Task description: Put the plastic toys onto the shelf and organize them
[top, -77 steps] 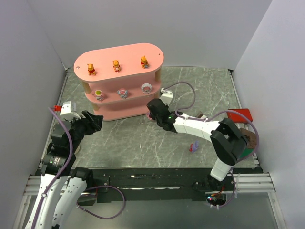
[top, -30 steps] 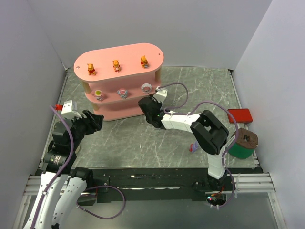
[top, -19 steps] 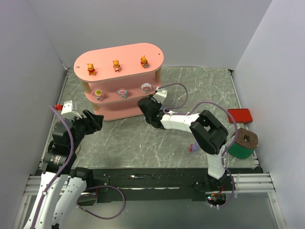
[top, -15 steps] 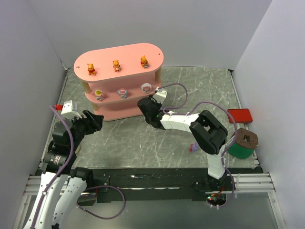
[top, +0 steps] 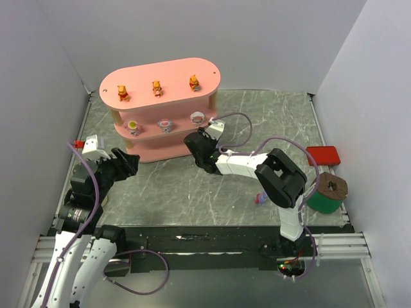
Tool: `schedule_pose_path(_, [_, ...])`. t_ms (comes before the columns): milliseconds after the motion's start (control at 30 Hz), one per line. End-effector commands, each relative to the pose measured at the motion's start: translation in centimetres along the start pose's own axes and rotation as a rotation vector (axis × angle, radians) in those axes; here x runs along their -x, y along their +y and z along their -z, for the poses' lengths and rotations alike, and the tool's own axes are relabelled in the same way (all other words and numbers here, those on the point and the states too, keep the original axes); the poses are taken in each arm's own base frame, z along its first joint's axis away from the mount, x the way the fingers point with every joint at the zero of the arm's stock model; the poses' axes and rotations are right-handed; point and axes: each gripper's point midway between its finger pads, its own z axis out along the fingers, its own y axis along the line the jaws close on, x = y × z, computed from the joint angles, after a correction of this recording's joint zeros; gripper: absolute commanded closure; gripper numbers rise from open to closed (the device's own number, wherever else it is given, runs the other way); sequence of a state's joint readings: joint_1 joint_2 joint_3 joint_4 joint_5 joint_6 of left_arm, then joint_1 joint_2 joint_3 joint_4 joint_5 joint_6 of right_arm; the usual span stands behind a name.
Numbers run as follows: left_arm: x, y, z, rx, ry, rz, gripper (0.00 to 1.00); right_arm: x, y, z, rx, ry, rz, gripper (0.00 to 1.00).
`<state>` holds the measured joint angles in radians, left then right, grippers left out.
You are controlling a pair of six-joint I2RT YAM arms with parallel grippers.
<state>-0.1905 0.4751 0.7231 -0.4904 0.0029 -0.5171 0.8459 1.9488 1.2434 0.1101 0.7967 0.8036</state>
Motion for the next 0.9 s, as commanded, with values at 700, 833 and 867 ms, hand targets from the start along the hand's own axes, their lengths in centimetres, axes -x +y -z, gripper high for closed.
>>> schedule_pose_path(700, [0.7, -0.4, 0.1, -0.016, -0.033, 0.01, 0.3, 3.8, 0.6, 2.8, 0.06, -0.049, -0.088, 0.25])
schedule_pose_path(833, [0.8, -0.4, 0.1, -0.017, -0.035, 0.008, 0.29, 4.0, -0.1, 4.0, 0.081, -0.024, -0.095, 0.24])
schedule_pose_path(867, [0.8, -0.4, 0.1, -0.016, -0.033, 0.008, 0.29, 3.9, -0.2, 4.2, 0.092, -0.016, -0.083, 0.24])
